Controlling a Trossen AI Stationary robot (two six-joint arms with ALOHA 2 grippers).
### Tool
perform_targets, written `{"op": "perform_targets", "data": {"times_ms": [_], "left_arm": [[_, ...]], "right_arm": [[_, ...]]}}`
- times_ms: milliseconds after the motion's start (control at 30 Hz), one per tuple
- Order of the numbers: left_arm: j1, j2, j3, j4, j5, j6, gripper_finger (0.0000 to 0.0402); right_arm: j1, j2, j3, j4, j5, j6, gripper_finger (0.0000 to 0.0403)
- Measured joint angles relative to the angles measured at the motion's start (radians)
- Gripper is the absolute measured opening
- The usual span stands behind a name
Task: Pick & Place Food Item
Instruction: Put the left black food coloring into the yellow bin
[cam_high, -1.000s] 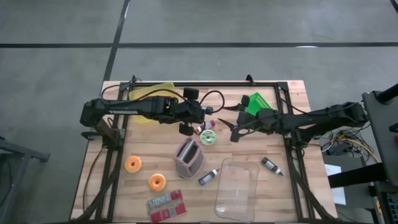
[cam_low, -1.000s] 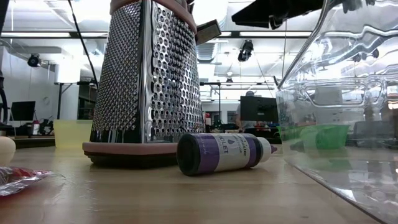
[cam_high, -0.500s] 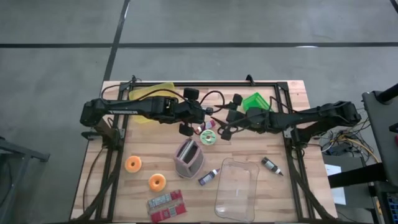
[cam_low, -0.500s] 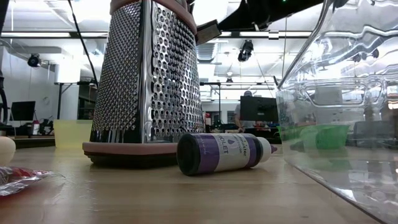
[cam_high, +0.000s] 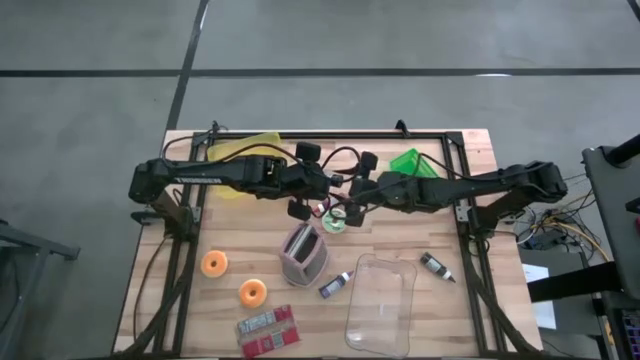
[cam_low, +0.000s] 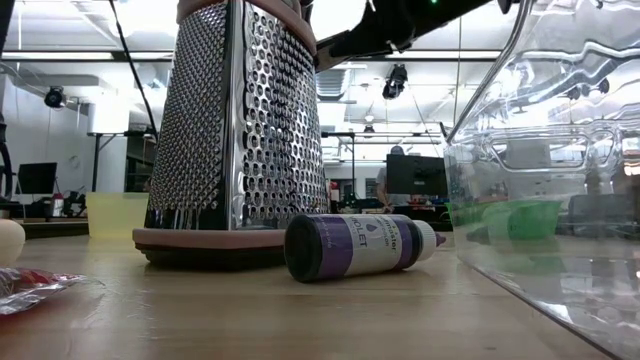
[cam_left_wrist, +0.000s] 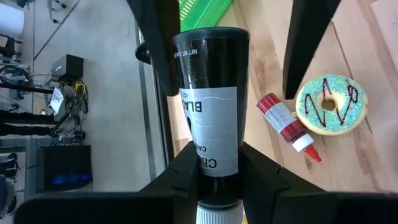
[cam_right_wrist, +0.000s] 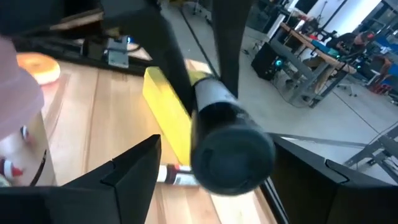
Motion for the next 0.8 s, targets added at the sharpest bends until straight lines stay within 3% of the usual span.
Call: {"op": "perform_targets", "data": {"times_ms": [500, 733, 800], "left_arm": [[0.000, -0.001, -0.002, -0.005, 0.004, -0.004, 0.0077], [0.000, -0.001, -0.002, -0.007, 0.005, -0.004, 0.0077], [0.000, -0.001, -0.002, -0.007, 0.005, -0.004, 0.0077]], "right_arm": [[0.000, -0.014, 0.007, 0.002, -0.027, 0.006, 0.0199], [0.000, -0.012, 0.007, 0.002, -0.027, 0.016, 0.0135], [0.000, -0.012, 0.007, 0.001, -0.027, 0.018, 0.0134]]}}
